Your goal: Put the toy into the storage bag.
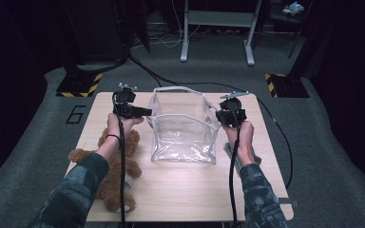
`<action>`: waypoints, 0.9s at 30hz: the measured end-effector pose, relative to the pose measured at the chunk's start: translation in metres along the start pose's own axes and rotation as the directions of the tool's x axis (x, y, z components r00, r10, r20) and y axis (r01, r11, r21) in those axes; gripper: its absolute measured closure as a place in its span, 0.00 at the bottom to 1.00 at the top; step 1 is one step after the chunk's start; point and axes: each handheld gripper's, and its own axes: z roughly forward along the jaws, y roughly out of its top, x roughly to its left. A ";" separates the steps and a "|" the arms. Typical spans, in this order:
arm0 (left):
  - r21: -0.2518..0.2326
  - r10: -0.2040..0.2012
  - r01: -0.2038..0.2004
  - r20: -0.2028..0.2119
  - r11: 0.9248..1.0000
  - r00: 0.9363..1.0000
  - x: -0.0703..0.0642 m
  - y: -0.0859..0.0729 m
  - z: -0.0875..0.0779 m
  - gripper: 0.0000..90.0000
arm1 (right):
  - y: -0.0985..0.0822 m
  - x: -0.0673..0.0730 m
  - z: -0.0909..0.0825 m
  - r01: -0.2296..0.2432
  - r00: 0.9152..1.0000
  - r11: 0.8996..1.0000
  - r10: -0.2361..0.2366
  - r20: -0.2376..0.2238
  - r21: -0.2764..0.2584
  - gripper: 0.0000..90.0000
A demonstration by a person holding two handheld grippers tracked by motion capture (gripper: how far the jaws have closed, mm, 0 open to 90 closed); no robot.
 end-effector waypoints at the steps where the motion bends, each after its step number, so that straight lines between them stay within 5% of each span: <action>1: -0.004 -0.016 0.016 0.001 1.000 1.000 0.004 0.002 0.004 0.61 | 0.000 -0.001 0.000 0.004 1.000 1.000 -0.004 -0.005 -0.005 0.93; 5: 0.012 -0.048 0.047 0.009 0.999 0.999 0.009 0.005 0.013 0.55 | -0.001 0.000 0.001 -0.005 1.000 1.000 0.005 -0.006 -0.006 0.94; 10: 0.039 -0.019 0.018 0.010 0.999 1.000 0.006 0.001 0.019 0.81 | -0.003 0.001 -0.001 0.008 1.000 1.000 -0.009 -0.017 -0.015 0.97; 14: 0.047 0.002 -0.002 0.015 0.999 1.000 0.005 0.001 0.012 0.90 | -0.005 0.002 -0.005 0.005 1.000 1.000 -0.005 -0.009 -0.020 0.97; 22: 0.058 -0.013 0.011 0.027 0.998 1.000 0.006 -0.004 -0.006 0.93 | -0.011 0.000 -0.015 0.015 1.000 0.999 -0.015 -0.020 -0.037 0.98; 27: 0.070 -0.025 0.023 0.029 0.997 0.999 0.008 -0.010 -0.003 0.90 | -0.013 0.003 -0.013 0.017 0.999 0.999 -0.018 -0.034 -0.028 0.96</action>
